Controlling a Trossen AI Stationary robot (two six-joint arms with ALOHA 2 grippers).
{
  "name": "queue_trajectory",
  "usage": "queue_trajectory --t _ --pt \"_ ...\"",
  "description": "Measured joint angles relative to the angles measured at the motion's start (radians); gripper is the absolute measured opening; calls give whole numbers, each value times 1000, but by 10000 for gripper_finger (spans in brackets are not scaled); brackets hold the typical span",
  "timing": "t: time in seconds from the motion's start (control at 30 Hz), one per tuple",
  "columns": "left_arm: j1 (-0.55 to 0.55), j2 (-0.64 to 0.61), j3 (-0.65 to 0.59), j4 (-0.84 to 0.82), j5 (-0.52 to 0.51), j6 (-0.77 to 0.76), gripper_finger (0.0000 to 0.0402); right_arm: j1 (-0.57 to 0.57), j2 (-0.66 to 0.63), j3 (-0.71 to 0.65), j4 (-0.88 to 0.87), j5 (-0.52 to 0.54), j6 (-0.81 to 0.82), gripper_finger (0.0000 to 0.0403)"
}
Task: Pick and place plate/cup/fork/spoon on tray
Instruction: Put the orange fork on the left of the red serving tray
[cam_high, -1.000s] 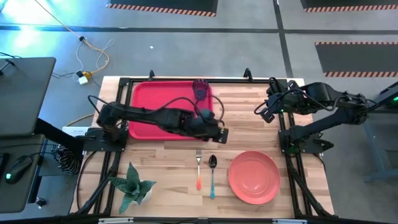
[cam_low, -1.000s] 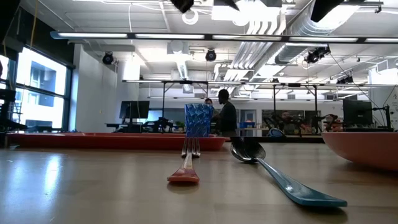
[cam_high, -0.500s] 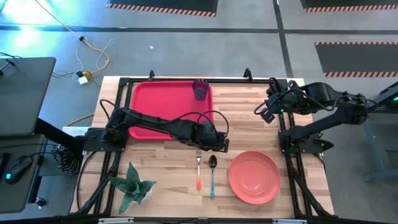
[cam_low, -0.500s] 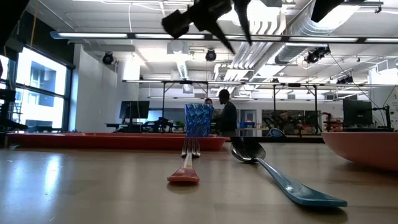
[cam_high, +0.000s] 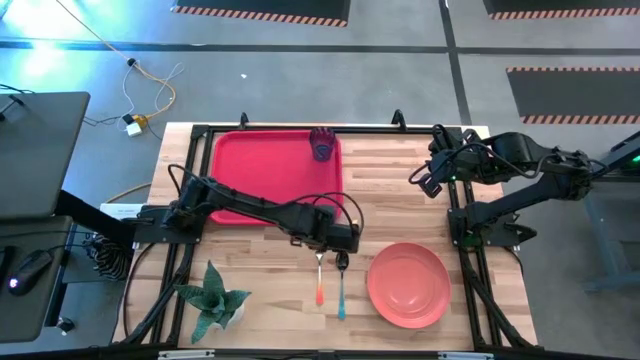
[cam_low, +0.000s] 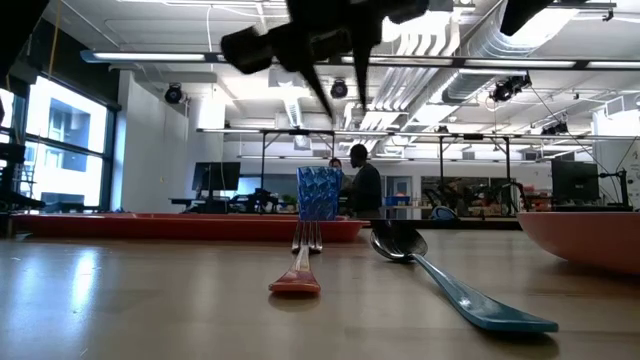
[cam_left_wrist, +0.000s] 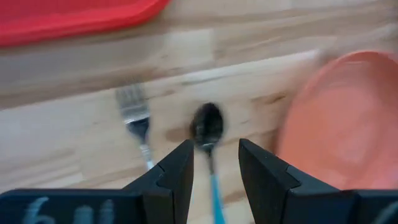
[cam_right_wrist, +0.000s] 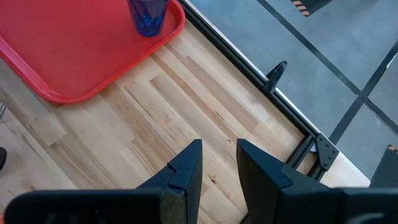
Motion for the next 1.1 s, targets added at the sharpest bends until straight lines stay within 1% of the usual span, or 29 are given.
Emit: queue_trajectory --t 0.07,0.13,0.2,0.27,0.37,0.43,0.5,0.57,0.63,0.7,0.97,1.1 --pt "-3 13 -3 -22 23 -13 115 0 0 0 0 0 0 90" --pt "-10 30 0 -9 48 -28 115 0 0 0 0 0 0 90" --pt "-16 40 -2 -42 73 -40 115 0 0 0 0 0 0 90" --pt "-19 61 0 -27 87 -48 115 0 0 0 0 0 0 90" --pt "-24 80 -3 -85 97 -73 115 0 0 0 0 0 0 90" --pt "-27 93 0 -58 106 -90 115 0 0 0 0 0 0 90" --pt "-29 105 -2 -90 126 -92 116 0 0 0 0 0 0 90" --pt "-31 122 -1 -59 139 -93 116 0 0 0 0 0 0 90" --pt "-34 133 -2 -75 143 -93 115 0 0 0 0 -2 0 90" --pt "-36 148 -1 -50 149 -104 115 0 0 0 1 -5 0 90" --pt "-39 196 -2 -63 198 -109 115 0 0 0 0 -5 0 90" --pt "-42 200 -2 -63 198 -109 115 0 0 0 0 -5 0 90"
